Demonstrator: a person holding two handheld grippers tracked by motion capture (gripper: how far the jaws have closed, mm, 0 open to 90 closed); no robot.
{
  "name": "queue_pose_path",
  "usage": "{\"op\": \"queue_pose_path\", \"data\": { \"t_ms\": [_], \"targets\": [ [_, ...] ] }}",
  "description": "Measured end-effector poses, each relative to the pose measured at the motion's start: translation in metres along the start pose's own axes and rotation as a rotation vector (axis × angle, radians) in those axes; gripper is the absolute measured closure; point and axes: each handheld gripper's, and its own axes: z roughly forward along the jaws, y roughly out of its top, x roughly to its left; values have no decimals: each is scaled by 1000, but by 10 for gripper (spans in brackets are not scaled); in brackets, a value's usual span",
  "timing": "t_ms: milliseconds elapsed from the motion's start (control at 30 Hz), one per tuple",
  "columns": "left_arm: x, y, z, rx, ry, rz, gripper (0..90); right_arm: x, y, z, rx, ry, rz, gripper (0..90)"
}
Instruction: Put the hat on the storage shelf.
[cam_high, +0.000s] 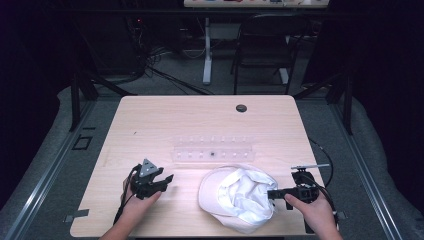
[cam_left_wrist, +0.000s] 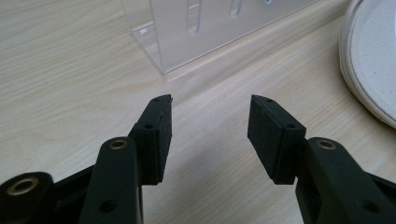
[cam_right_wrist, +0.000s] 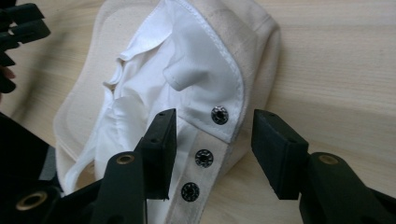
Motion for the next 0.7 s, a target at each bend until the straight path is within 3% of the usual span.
{"op": "queue_pose_path", "data": {
  "t_ms": [167,433,700],
  "targets": [
    [-2,0,1,0,-3,14,505,-1,-1,5,15,62,17,496],
    [-1,0,1,4,0,7,505,1,0,18,50,75,11,483],
    [-1,0,1,2,3,8,505,12,5,7,27,104,3,482]
  ]
}}
